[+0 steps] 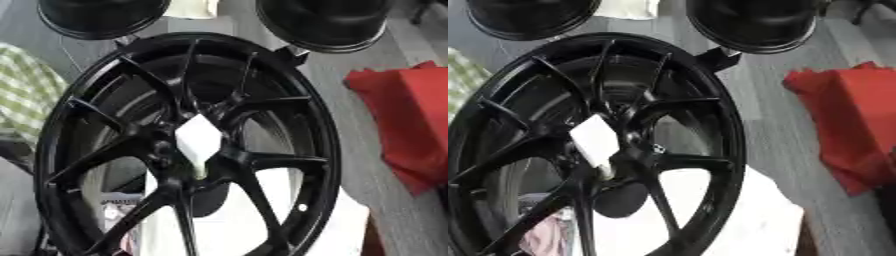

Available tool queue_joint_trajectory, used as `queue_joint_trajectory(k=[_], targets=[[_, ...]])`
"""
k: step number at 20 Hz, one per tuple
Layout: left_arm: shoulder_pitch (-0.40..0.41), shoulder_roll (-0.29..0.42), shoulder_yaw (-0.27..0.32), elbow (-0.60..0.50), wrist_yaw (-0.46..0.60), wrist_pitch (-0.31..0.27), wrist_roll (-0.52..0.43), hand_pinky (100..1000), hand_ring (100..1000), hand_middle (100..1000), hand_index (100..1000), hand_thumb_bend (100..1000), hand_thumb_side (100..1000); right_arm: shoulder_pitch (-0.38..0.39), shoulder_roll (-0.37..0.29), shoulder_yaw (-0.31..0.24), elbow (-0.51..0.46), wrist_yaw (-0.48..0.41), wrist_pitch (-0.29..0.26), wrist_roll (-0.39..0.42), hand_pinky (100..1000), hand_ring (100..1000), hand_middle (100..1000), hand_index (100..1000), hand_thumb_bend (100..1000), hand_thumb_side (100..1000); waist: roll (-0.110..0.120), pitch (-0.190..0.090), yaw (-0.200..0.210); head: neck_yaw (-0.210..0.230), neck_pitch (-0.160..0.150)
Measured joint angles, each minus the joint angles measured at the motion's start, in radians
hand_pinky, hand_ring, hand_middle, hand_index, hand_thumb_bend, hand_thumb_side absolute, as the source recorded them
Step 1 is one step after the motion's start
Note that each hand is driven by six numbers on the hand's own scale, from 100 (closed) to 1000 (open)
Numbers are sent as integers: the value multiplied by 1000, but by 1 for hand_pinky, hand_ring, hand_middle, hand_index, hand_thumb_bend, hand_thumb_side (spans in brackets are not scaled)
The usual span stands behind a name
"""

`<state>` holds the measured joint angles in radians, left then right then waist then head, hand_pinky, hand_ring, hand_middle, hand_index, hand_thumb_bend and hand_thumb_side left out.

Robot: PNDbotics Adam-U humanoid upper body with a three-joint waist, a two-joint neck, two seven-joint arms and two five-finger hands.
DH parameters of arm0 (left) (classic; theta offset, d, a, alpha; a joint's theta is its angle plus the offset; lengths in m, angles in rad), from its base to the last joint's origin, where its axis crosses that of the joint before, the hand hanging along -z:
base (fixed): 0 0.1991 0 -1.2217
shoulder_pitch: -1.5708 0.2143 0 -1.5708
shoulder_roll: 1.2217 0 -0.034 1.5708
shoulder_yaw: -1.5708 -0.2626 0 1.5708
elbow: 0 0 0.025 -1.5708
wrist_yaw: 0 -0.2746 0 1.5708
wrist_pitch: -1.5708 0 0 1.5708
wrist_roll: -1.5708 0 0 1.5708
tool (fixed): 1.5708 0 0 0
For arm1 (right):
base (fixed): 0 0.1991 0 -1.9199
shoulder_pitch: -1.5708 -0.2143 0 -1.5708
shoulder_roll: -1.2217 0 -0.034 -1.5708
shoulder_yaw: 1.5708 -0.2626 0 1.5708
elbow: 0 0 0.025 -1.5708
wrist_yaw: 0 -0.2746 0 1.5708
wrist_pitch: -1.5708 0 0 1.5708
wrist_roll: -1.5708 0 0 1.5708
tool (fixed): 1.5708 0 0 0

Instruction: Pull the pin out of the wheel hub.

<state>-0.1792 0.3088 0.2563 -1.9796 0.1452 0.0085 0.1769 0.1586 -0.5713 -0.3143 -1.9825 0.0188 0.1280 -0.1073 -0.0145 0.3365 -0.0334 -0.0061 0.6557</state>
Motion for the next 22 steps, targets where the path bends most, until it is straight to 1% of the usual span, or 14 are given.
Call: queue_joint_trajectory(k=[1, 2, 4, 7, 10, 14, 17, 19, 22], targets=[[-1, 0, 0, 0, 0, 0, 0, 721, 650, 545, 673, 100, 768, -2, 3, -1, 0, -8, -5, -6, 1000, 888, 718, 828, 477, 130, 0, 0, 0, 0, 0], [-2, 0, 0, 0, 0, 0, -1, 721, 650, 545, 673, 100, 768, -7, 3, -1, 0, -19, -14, -15, 1000, 866, 681, 809, 497, 160, 0, 0, -1, 0, 0], [-5, 0, 0, 0, 1, -1, -2, 721, 650, 545, 673, 100, 767, -20, 3, 0, 0, -51, -48, -38, 1000, 824, 628, 772, 403, 192, 0, 0, -1, -3, 0], [-8, 0, -2, 0, 4, -2, -7, 721, 649, 545, 673, 100, 765, -42, 3, 12, 0, -117, -129, -70, 993, 799, 601, 748, 290, 233, 0, 0, 0, -7, 0], [-17, 0, -7, 0, 5, -3, -12, 721, 649, 545, 673, 100, 761, -72, 3, 38, 0, -182, -229, -74, 996, 788, 589, 737, 230, 268, 2, 0, 2, -11, 0], [-33, 0, -18, 0, 11, -5, -22, 721, 649, 545, 673, 100, 756, -127, 3, 74, 0, -253, -352, -43, 984, 771, 576, 726, 214, 257, 6, -1, 6, -13, 0], [-46, 0, -27, 0, 13, -9, -30, 721, 648, 545, 674, 100, 751, -160, 8, 98, 0, -302, -438, 8, 979, 766, 578, 727, 239, 244, 8, -1, 10, -14, 0], [-57, 0, -34, 0, 14, -12, -37, 721, 649, 546, 674, 100, 750, -177, 19, 109, 0, -326, -476, 46, 980, 765, 578, 727, 252, 236, 11, -1, 13, -13, -3], [-71, 0, -44, 0, 17, -20, -47, 722, 649, 547, 675, 100, 747, -193, 45, 123, 0, -348, -497, 90, 984, 762, 576, 727, 290, 213, 13, -1, 14, -12, -6]])
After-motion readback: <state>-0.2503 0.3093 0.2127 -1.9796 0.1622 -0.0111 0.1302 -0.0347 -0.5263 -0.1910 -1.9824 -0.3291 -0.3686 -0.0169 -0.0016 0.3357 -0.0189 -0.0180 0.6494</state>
